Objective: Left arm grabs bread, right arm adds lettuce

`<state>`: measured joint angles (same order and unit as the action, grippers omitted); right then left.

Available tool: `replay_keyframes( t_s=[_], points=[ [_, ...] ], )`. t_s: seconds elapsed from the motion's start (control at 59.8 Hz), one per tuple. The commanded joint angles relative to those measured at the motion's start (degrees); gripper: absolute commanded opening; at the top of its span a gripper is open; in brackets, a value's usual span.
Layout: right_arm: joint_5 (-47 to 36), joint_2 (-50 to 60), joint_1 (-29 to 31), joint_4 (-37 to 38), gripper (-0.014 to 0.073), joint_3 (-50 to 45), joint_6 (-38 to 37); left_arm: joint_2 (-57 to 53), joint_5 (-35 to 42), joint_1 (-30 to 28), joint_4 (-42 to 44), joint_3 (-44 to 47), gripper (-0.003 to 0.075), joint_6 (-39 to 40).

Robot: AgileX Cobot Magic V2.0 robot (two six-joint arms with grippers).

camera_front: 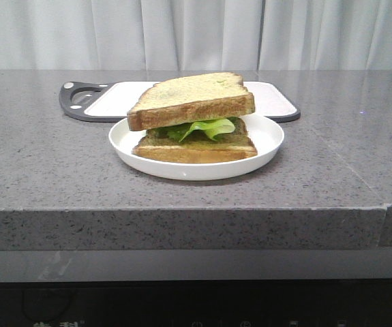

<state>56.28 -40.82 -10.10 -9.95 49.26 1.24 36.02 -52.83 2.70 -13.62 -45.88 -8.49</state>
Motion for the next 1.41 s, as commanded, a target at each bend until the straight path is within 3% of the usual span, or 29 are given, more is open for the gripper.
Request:
replay_keyframes(
  t_s=[0.0, 0.318, 0.385, 1.037, 1.389],
  points=[
    [-2.8, 0.2, 0.1, 0.2, 0.0347, 1.8, 0.0, 0.1, 4.7, 0.1, -0.8, -1.1, 0.0375, 0.7],
    [-2.0, 0.2, 0.1, 0.2, -0.0078, 1.8, 0.0, 0.1, 5.9, 0.1, -0.8, -1.1, -0.002, 0.7],
    [-2.0, 0.2, 0.1, 0.2, -0.0123, 1.8, 0.0, 0.1, 5.9, 0.1, -0.8, -1.1, -0.002, 0.7],
    [-1.8, 0.2, 0.1, 0.1, -0.0118, 1.8, 0.0, -2.5, 5.4, 0.1, -1.4, 0.1, -0.002, 0.7],
    [-1.8, 0.2, 0.1, 0.1, -0.0118, 1.8, 0.0, -24.5, 20.2, -0.3, 2.9, 13.9, -0.002, 0.7]
  ],
)
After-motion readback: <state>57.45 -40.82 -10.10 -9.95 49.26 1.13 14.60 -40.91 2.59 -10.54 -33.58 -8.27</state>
